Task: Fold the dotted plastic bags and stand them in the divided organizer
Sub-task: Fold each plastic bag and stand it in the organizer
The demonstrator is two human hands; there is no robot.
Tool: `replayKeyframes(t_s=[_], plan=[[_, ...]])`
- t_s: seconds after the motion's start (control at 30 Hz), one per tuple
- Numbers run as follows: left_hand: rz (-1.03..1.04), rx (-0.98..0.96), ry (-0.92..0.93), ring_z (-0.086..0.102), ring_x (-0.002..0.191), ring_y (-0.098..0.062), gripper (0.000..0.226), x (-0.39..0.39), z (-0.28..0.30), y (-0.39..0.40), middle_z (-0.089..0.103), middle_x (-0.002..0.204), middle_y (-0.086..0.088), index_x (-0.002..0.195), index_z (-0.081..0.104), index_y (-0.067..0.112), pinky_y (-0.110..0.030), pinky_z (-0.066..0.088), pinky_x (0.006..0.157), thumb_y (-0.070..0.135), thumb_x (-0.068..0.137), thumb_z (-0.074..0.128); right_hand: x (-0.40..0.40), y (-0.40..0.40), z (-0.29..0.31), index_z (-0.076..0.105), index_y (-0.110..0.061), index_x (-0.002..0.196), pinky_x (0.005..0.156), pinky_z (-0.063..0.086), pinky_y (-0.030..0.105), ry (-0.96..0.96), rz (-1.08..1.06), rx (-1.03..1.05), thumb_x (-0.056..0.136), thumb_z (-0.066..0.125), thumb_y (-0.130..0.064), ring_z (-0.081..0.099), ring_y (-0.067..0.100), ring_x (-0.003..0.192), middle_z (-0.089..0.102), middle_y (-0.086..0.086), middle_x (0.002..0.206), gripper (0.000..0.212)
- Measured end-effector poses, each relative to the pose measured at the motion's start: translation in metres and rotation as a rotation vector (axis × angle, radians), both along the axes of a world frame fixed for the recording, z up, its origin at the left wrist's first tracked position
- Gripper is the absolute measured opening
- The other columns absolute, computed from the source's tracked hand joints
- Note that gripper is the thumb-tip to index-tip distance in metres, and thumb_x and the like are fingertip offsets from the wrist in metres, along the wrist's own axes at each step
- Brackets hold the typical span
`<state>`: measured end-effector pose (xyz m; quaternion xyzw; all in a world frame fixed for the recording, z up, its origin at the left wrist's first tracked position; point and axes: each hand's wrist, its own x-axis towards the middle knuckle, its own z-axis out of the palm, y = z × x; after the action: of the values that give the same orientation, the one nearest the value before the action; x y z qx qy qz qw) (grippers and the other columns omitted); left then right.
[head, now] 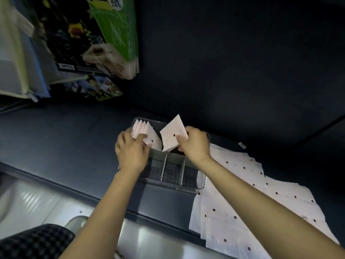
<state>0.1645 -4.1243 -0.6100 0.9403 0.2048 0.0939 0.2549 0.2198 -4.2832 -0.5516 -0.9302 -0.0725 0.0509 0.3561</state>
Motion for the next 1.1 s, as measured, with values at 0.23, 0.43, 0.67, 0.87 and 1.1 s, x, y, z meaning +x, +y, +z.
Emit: replayKeyframes(t_s=[0.23, 0.43, 0.67, 0.87, 1.1], plan=[[0.066, -0.253, -0.136, 0.022, 0.134, -0.025, 0.025, 0.001, -0.015, -0.004, 0.034, 0.146, -0.001, 0.114, 0.065, 0.023, -0.047, 0.031, 0.105, 0.028, 0.090, 0.060, 0.017, 0.056, -0.034, 0.055, -0.005, 0.109, 0.060, 0.037, 0.031, -0.214, 0.093, -0.512, 0.093, 0.044, -0.010, 0.064, 0.035, 0.088, 0.067, 0.015, 0.099, 0.020], [0.111, -0.410, -0.252, 0.031, 0.128, -0.021, 0.025, 0.000, -0.017, 0.002, 0.041, 0.139, 0.002, 0.115, 0.062, 0.021, -0.038, 0.038, 0.100, 0.020, 0.090, 0.060, 0.013, 0.082, -0.049, 0.057, -0.010, 0.108, 0.063, 0.043, 0.032, 0.067, 0.155, -0.307, 0.096, 0.028, -0.055, 0.061, 0.026, 0.079, 0.065, 0.008, 0.089, 0.054], [0.155, -0.488, -0.301, 0.038, 0.120, -0.016, 0.032, -0.004, -0.019, 0.006, 0.046, 0.133, 0.005, 0.120, 0.060, 0.017, -0.020, 0.031, 0.086, 0.017, 0.088, 0.064, 0.033, 0.094, -0.050, 0.051, -0.013, 0.130, 0.096, 0.040, 0.036, 0.506, 0.030, 0.028, 0.094, 0.019, -0.062, 0.054, 0.026, 0.116, 0.057, 0.011, 0.127, 0.069], [0.153, -0.484, -0.300, 0.041, 0.116, -0.016, 0.035, -0.002, -0.022, 0.007, 0.046, 0.132, 0.006, 0.118, 0.060, 0.020, -0.027, 0.037, 0.087, 0.021, 0.084, 0.068, 0.045, 0.100, -0.053, 0.053, -0.007, 0.127, 0.103, 0.042, 0.039, 0.671, 0.043, 0.089, 0.092, 0.032, -0.063, 0.056, 0.026, 0.113, 0.059, 0.012, 0.125, 0.070], [0.166, -0.442, -0.266, 0.031, 0.127, -0.021, 0.040, -0.003, -0.023, 0.004, 0.036, 0.142, 0.001, 0.122, 0.058, 0.020, -0.043, 0.041, 0.099, 0.023, 0.083, 0.069, 0.045, 0.101, -0.053, 0.054, -0.008, 0.125, 0.100, 0.042, 0.037, 0.651, 0.093, 0.075, 0.088, 0.025, -0.071, 0.056, 0.023, 0.108, 0.059, 0.011, 0.122, 0.079]])
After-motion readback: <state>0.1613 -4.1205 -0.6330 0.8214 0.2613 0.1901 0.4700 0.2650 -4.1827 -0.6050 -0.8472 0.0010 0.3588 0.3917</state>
